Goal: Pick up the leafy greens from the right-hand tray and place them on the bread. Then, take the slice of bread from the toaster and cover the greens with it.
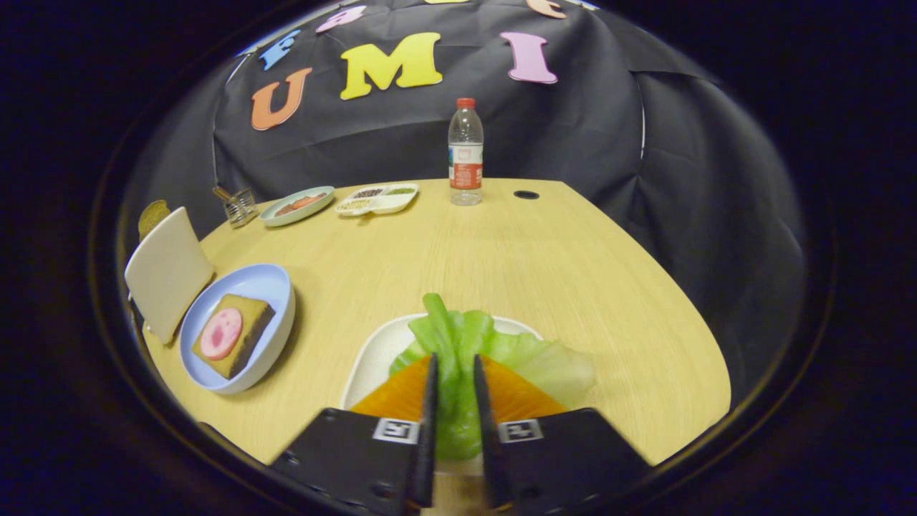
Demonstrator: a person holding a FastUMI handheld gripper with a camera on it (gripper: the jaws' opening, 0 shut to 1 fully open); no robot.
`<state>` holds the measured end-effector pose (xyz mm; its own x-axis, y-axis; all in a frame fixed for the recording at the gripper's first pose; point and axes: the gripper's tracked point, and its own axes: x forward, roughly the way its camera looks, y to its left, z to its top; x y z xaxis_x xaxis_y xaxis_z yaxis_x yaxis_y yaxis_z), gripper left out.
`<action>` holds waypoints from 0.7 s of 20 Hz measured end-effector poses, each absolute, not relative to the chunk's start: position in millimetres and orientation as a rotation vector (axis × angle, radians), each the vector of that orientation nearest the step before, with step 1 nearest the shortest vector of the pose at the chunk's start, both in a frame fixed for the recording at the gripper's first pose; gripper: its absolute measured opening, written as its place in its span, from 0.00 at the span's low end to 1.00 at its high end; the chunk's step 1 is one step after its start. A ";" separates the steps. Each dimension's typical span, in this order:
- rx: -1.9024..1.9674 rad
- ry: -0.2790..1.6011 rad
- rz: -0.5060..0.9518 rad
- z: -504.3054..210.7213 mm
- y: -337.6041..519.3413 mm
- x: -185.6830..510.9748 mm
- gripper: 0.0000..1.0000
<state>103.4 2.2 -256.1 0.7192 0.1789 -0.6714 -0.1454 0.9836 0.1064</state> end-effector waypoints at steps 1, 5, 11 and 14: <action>0.076 0.743 0.173 -256.1 3.3 104.0 0.20; 0.127 0.699 0.151 -239.7 2.0 105.4 0.00; 0.139 0.544 0.186 -172.6 26.9 97.8 0.00; 0.150 0.486 0.225 -144.6 57.1 90.4 0.00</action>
